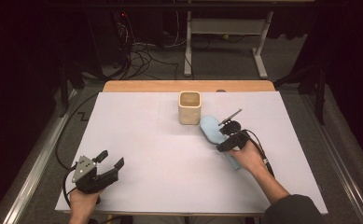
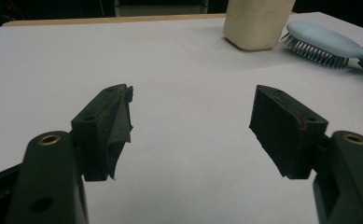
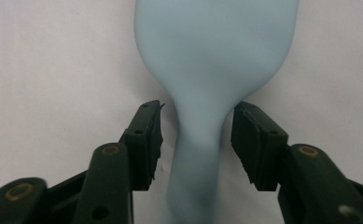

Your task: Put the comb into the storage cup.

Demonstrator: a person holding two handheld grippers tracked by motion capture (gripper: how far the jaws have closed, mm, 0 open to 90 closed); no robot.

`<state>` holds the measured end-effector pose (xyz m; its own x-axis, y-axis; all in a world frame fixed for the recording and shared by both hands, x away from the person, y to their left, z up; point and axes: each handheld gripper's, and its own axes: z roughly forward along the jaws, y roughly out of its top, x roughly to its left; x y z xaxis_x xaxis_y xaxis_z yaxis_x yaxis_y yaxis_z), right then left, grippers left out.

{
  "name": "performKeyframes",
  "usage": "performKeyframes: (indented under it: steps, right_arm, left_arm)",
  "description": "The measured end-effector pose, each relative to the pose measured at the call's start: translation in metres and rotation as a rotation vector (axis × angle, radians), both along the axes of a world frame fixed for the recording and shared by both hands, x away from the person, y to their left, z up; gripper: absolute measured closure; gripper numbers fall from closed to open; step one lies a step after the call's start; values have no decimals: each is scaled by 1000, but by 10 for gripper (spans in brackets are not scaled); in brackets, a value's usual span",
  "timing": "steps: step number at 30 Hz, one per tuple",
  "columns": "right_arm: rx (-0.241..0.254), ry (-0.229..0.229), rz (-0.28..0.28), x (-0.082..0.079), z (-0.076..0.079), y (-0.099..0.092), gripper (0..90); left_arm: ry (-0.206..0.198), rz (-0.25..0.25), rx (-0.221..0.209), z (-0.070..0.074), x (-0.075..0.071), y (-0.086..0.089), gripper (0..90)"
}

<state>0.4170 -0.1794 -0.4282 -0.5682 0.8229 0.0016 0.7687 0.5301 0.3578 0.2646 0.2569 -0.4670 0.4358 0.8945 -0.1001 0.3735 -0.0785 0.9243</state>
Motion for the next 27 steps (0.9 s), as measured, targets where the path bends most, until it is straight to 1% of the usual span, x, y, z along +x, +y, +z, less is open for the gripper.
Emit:
performKeyframes:
  steps: [1,2,3,11,12,20,24,27]
  right_arm:
    - [-6,-6,10,1,-1,0,569]
    - [-12,-4,1,1,-1,1,582]
    - [-16,-4,6,2,-2,1,591]
    - [-40,9,-4,6,-7,4,636]
    - [-49,3,-10,6,-7,5,640]
    - [-60,11,-15,6,-7,7,670]
    - [-68,17,-4,7,-6,8,689]
    - [-67,23,4,7,-6,7,696]
  left_arm:
    - [0,-1,0,0,0,0,297]
    - [-1,-1,0,0,0,0,297]
    - [0,-1,0,0,0,0,297]
    - [0,0,2,0,0,0,297]
    - [0,0,1,0,0,0,297]
    - [0,-1,1,0,0,0,296]
    - [1,0,0,0,0,0,296]
    - [2,-3,12,0,0,-1,294]
